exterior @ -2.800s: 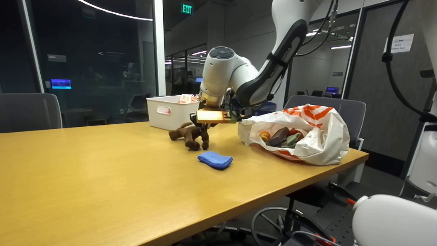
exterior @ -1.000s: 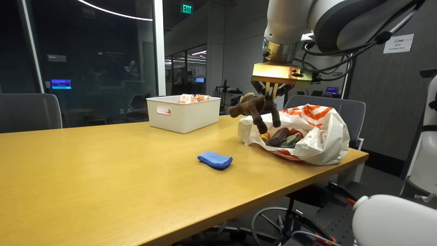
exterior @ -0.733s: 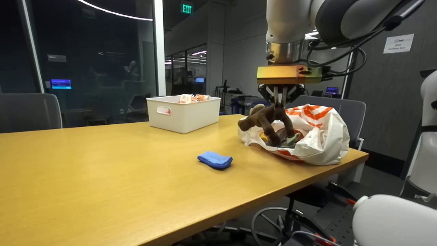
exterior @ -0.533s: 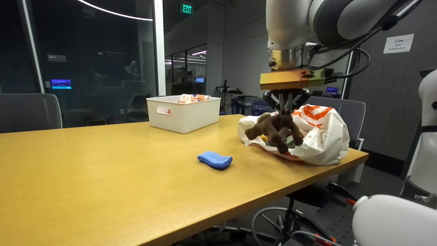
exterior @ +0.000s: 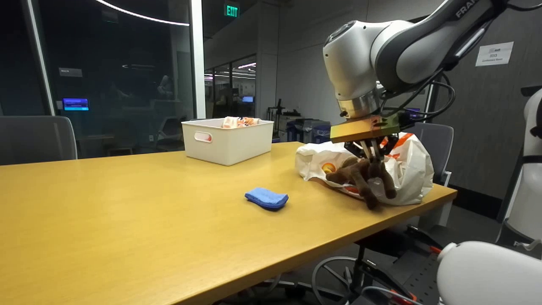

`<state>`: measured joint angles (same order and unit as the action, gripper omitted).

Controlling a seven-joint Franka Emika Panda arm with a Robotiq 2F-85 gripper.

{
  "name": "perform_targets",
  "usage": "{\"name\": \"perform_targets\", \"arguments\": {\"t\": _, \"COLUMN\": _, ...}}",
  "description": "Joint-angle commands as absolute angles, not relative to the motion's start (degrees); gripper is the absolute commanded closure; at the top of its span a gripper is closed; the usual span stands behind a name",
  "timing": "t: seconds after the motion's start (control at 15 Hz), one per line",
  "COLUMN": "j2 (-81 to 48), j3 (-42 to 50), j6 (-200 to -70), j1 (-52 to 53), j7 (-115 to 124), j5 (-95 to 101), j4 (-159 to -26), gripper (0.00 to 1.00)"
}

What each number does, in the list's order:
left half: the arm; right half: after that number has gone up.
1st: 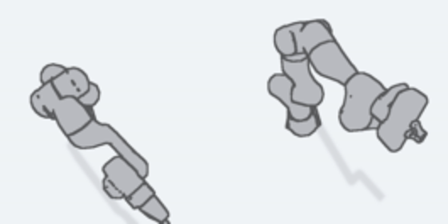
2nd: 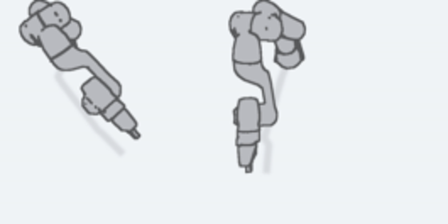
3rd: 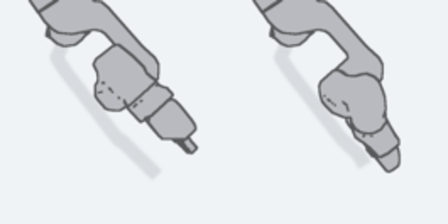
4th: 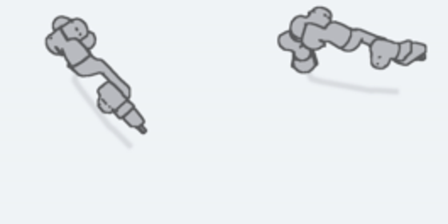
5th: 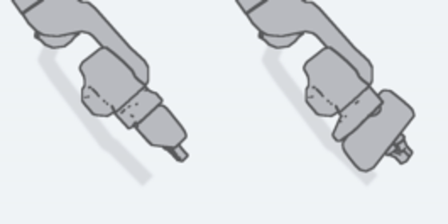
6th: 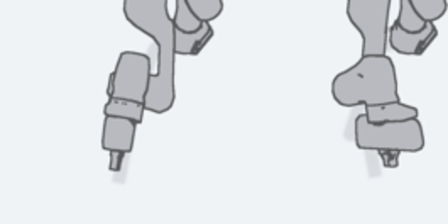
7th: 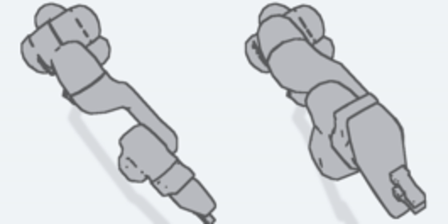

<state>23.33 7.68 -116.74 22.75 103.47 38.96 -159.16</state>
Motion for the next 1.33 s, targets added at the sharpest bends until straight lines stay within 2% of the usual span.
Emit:
{"name": "perform_targets", "arguments": {"t": 0.0, "j2": 22.8, "j3": 7.7, "j6": -119.49, "j1": 20.78, "j7": 110.91, "j5": 42.43, "j4": -159.12, "gripper": 0.97}}
{"name": "perform_targets", "arguments": {"t": 0.73, "j2": 24.16, "j3": 5.36, "j6": -122.36, "j1": 19.78, "j7": 130.53, "j5": 55.08, "j4": -157.91, "gripper": 0.97}}
{"name": "perform_targets", "arguments": {"t": 0.8, "j2": 22.98, "j3": 0.07, "j6": -124.27, "j1": 14.06, "j7": 129.89, "j5": 53.74, "j4": -157.81, "gripper": 0.97}}
{"name": "perform_targets", "arguments": {"t": 1.13, "j2": 16.91, "j3": -2.74, "j6": -128.8, "j1": 8.97, "j7": 127.76, "j5": 53.81, "j4": -155.54, "gripper": 0.97}}
{"name": "perform_targets", "arguments": {"t": 1.27, "j2": 12.86, "j3": -4.75, "j6": -126.6, "j1": 6.08, "j7": 130.56, "j5": 58.28, "j4": -153.11, "gripper": 0.97}}
